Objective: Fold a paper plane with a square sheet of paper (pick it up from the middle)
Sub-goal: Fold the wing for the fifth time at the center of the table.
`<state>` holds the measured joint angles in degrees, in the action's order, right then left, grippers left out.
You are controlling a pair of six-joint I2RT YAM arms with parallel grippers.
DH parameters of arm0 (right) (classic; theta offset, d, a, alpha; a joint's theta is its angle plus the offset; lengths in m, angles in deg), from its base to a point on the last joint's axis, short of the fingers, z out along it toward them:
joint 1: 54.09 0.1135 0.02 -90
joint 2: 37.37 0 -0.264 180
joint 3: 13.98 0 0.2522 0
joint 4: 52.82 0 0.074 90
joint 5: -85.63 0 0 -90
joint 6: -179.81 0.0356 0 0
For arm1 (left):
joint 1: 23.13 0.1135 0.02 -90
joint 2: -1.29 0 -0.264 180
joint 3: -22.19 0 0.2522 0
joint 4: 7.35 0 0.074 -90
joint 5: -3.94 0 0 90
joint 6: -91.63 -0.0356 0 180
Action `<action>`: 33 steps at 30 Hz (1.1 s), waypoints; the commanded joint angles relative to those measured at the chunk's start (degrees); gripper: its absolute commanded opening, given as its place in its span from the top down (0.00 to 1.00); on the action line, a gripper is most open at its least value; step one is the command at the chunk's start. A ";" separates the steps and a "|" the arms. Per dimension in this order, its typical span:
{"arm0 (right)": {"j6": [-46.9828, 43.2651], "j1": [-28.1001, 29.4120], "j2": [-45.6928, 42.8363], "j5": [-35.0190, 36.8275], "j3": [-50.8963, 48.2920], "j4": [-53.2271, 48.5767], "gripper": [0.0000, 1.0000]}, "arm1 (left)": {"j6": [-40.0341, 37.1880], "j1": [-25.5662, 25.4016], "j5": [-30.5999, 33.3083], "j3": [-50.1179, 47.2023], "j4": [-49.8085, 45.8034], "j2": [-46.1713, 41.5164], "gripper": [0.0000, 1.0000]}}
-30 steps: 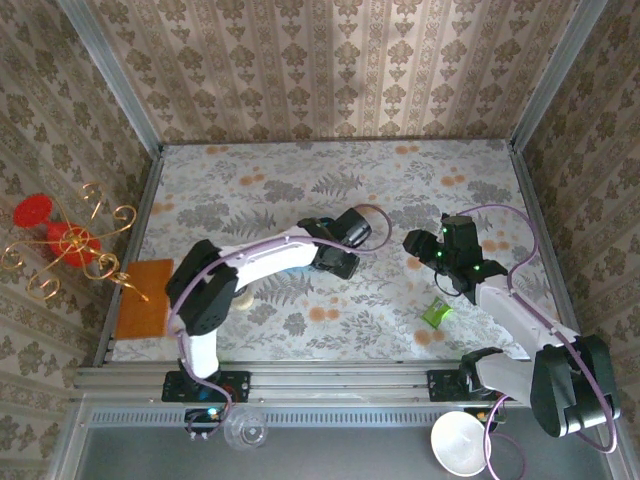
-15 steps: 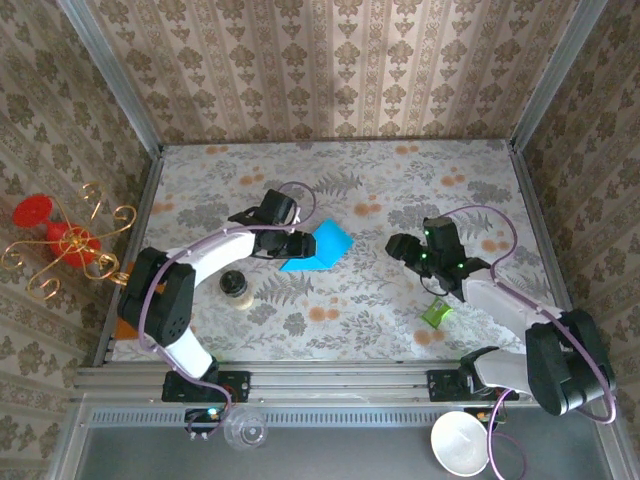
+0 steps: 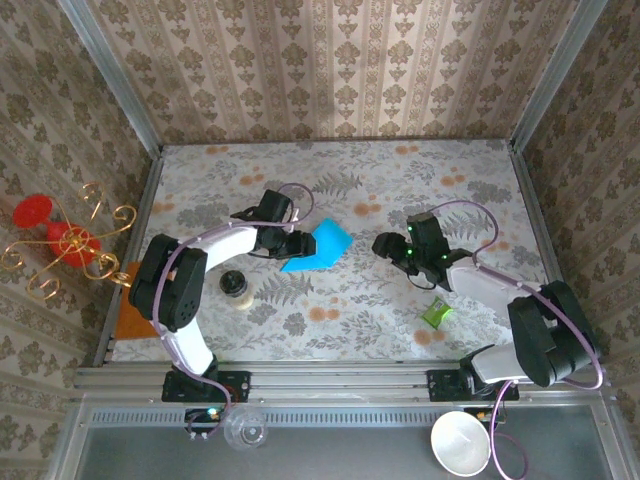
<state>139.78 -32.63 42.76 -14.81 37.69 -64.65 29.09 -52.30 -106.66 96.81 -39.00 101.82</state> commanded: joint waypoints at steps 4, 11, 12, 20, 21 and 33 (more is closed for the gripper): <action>1.82 1.61 3.13 -1.73 2.68 1.78 0.36 | 1.18 0.52 -1.87 1.03 1.74 1.18 0.48; 6.33 6.01 6.88 -3.54 3.40 5.90 0.37 | 2.82 0.69 -1.69 1.21 2.35 3.91 0.54; 7.17 6.75 7.36 -3.60 3.40 6.71 0.37 | 3.63 0.82 -1.39 1.12 2.33 4.26 0.56; 13.12 10.92 11.04 -3.72 2.88 12.81 0.41 | 12.31 0.87 -1.20 -2.85 5.60 3.57 0.66; 13.95 11.32 11.58 -3.84 2.87 13.48 0.42 | 13.25 0.78 -0.96 -3.48 5.82 3.22 0.68; 21.28 15.11 19.79 -2.38 6.06 17.94 0.54 | 17.82 0.08 -0.32 -7.98 7.67 1.67 0.77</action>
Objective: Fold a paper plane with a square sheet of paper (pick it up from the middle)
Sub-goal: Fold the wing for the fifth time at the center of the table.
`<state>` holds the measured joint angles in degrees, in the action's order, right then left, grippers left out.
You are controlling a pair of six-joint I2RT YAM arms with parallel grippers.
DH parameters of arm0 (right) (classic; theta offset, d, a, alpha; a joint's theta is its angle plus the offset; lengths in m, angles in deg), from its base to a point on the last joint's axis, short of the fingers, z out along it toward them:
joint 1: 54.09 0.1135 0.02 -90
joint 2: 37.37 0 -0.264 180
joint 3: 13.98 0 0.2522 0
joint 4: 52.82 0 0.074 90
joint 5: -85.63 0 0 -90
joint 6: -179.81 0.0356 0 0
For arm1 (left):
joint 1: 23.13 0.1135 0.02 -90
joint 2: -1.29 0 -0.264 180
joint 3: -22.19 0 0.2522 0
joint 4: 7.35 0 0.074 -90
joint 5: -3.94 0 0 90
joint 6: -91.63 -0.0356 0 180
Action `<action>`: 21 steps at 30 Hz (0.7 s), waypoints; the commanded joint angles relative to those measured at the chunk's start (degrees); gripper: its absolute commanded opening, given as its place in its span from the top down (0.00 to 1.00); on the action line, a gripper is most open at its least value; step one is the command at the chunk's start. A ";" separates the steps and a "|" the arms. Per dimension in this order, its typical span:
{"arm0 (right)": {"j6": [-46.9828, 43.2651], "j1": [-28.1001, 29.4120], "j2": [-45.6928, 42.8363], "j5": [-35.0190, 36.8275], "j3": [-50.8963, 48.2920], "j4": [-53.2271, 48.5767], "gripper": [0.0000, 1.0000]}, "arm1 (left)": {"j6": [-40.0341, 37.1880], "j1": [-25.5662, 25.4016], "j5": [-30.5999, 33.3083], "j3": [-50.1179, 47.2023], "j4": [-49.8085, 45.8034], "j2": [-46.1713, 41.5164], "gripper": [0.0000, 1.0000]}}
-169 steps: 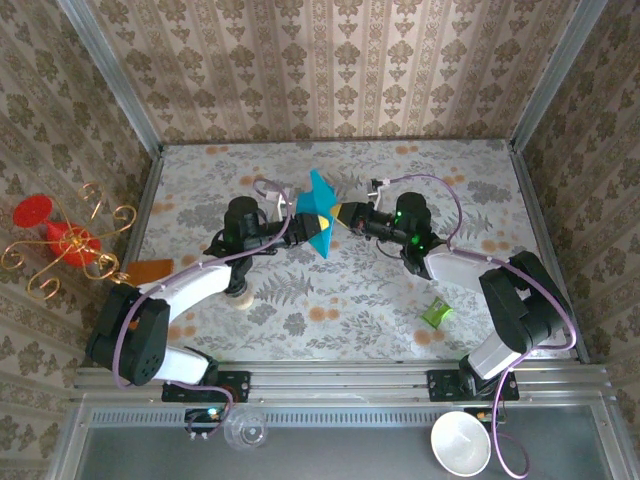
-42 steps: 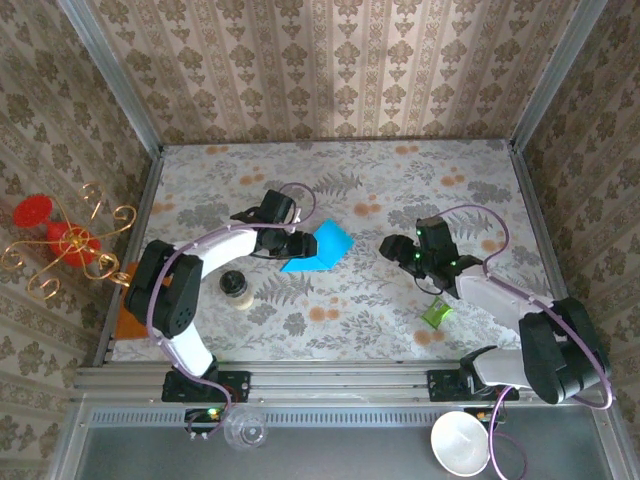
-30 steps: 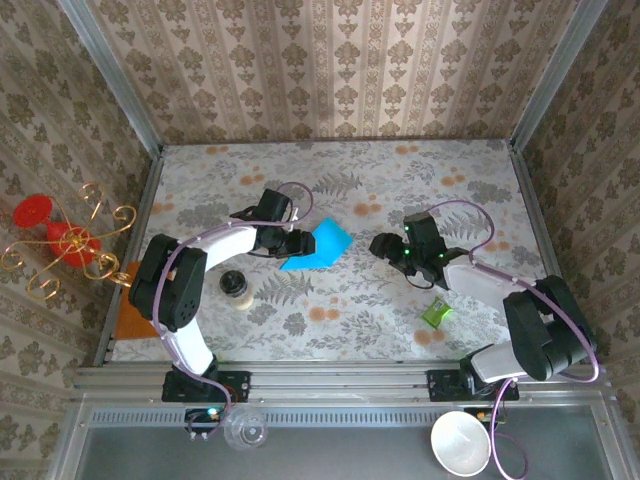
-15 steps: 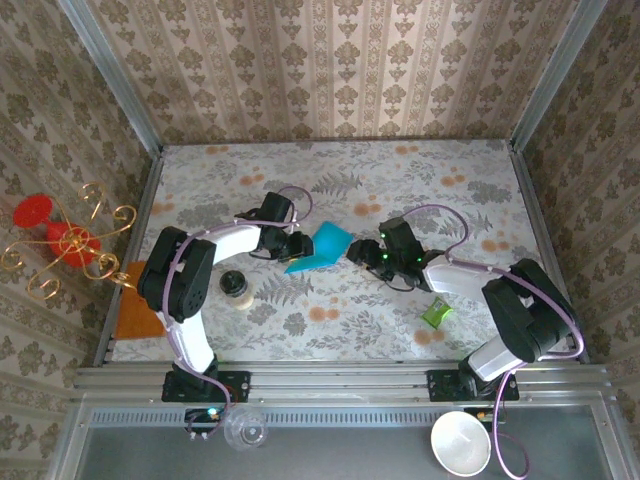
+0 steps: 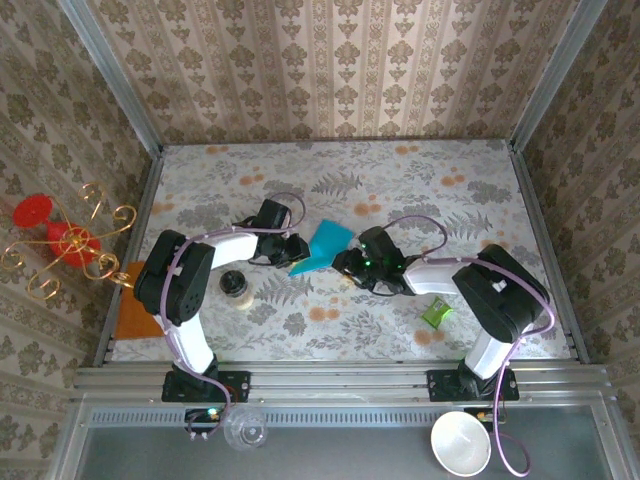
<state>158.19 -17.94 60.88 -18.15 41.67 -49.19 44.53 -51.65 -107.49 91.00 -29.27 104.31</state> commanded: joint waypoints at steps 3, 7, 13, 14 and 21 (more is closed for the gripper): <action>2.90 0.51 3.19 1.32 3.34 2.54 0.55 | 4.10 -0.58 -0.12 -3.62 -0.52 -1.66 0.77; 3.29 0.51 4.60 2.30 3.99 3.09 0.57 | 7.77 -0.58 -2.15 -6.50 3.65 -2.37 0.77; 5.20 0.51 6.13 3.04 3.99 3.49 0.60 | 10.83 -0.67 -3.10 -8.99 6.49 -3.33 0.77; 5.82 0.51 6.01 3.41 3.78 3.11 0.60 | 11.05 -0.67 -3.09 -9.06 6.48 -3.40 0.77; 7.09 0.29 7.67 2.16 3.38 6.30 0.61 | 11.42 -0.58 -3.53 -9.42 6.91 -3.35 0.77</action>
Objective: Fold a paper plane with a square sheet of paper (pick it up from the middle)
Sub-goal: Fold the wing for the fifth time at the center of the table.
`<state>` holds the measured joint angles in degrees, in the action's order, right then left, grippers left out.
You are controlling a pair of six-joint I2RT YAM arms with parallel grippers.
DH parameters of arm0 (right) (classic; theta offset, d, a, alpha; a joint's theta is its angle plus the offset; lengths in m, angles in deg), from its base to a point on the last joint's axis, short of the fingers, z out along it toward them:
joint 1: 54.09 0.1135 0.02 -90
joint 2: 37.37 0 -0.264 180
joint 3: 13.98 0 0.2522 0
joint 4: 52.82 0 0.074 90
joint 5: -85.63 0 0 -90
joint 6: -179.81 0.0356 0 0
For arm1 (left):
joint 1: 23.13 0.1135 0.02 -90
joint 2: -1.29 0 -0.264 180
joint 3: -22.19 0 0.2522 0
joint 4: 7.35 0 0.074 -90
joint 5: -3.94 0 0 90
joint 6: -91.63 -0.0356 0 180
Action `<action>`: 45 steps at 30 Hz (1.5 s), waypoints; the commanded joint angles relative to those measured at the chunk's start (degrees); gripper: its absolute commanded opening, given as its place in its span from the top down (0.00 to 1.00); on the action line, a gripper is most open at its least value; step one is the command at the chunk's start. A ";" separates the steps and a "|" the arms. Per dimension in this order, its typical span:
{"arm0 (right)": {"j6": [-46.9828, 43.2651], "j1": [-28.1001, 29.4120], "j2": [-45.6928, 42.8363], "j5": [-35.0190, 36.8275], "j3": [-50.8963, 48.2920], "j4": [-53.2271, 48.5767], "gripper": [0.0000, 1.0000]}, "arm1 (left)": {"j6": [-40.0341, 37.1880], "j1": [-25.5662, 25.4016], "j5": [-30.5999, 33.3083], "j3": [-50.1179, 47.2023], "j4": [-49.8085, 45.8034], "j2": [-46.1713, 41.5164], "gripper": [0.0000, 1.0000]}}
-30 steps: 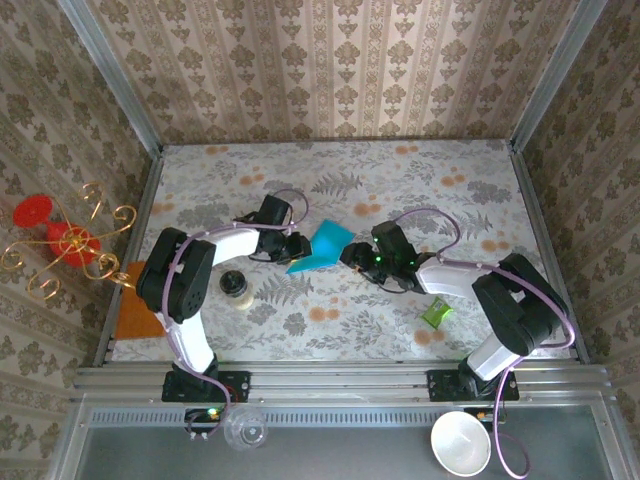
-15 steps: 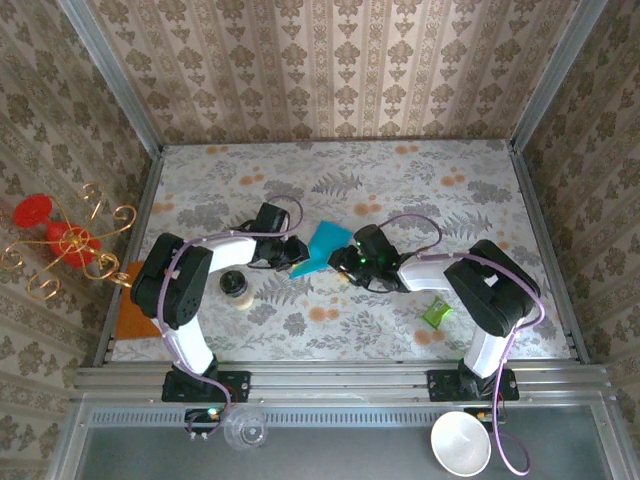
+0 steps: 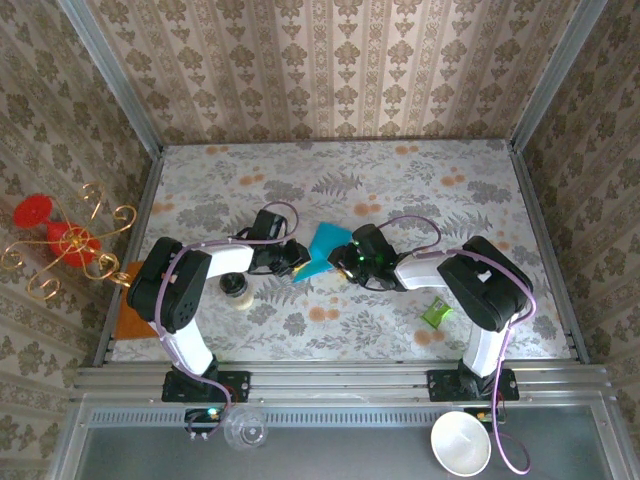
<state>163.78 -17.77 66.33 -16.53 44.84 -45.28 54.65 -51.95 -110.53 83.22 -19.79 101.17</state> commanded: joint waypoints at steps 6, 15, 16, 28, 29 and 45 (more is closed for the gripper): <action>3.18 -0.11 2.70 0.10 -0.64 7.19 0.64 | 1.76 -0.19 -0.41 -1.91 -2.13 -0.56 0.77; 2.95 -0.46 1.73 0.87 -2.43 10.62 0.73 | 1.61 0.08 -0.51 -2.09 -2.02 -0.65 0.76; 2.79 -0.46 1.61 0.91 -2.43 10.28 0.74 | 1.57 0.06 -0.58 -2.00 -2.11 -0.69 0.76; -1.77 -0.76 -3.24 4.61 -2.90 5.59 0.94 | -2.74 -0.84 0.66 -1.17 -1.84 -6.14 0.64; -2.30 -0.88 -4.39 5.02 -3.27 5.14 0.94 | -4.12 -1.29 1.44 -0.98 -2.19 -7.28 0.63; 4.08 -5.18 -15.28 2.55 -8.14 -3.52 0.95 | -31.95 -14.99 16.21 -1.34 0.04 -13.65 0.41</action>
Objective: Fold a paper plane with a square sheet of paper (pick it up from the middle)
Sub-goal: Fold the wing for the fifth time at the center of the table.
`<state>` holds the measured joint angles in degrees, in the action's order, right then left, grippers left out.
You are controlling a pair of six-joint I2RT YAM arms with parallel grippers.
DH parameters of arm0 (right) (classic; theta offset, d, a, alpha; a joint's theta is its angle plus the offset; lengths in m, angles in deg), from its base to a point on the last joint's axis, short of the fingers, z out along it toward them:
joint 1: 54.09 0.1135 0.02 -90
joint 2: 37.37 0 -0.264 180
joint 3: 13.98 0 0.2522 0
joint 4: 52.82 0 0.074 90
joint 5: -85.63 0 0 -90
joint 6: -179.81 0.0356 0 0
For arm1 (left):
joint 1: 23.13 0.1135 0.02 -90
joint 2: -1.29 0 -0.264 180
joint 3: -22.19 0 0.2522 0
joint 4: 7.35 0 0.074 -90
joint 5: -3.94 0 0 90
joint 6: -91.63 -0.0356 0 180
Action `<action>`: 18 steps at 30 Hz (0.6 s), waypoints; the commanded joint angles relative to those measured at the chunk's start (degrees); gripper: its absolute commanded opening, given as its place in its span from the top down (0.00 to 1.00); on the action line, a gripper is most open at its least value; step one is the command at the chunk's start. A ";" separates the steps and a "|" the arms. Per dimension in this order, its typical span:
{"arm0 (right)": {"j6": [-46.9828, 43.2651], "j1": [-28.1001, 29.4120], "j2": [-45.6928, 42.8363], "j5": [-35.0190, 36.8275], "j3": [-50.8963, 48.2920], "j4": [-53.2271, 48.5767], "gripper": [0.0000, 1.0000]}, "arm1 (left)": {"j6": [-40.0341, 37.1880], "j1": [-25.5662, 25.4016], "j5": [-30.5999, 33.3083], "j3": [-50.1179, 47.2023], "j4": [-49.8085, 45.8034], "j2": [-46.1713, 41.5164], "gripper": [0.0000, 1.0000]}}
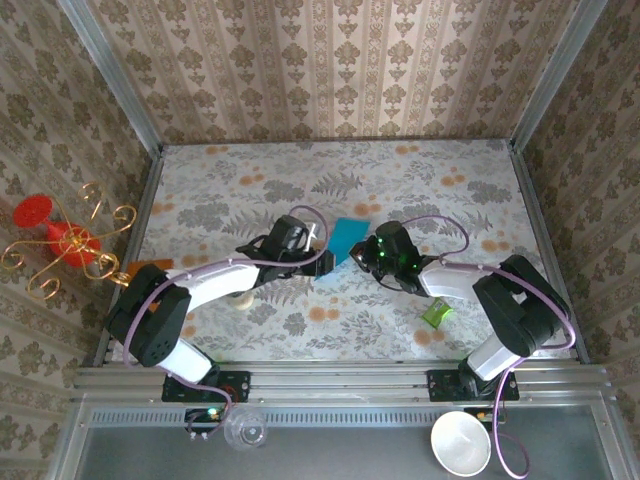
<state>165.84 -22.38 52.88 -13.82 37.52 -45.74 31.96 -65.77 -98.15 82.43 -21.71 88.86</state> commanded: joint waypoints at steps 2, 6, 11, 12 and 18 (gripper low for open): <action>2.62 -0.98 -1.93 -1.09 -0.61 -3.56 0.97 | -12.82 -2.44 4.33 -1.85 5.08 -1.35 0.36; 3.42 -1.53 -1.89 -2.62 -0.17 -3.82 0.97 | -19.73 -4.59 4.37 -1.96 8.41 -0.16 0.31; 3.94 -1.99 -1.92 -3.62 0.23 -4.49 0.97 | -28.56 -7.46 8.77 0.19 8.11 2.76 0.32; 4.08 -2.13 -1.93 -3.77 0.23 -4.51 0.97 | -29.98 -7.85 9.55 0.06 9.08 3.40 0.32; 5.65 -3.17 -2.18 -5.48 -0.55 -3.36 0.97 | -34.97 -9.18 10.93 -1.65 15.73 5.80 0.37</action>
<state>169.75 -24.96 52.08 -17.93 37.52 -48.84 2.87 -74.33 -89.39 81.34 -11.09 93.78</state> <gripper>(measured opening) 0.066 0.631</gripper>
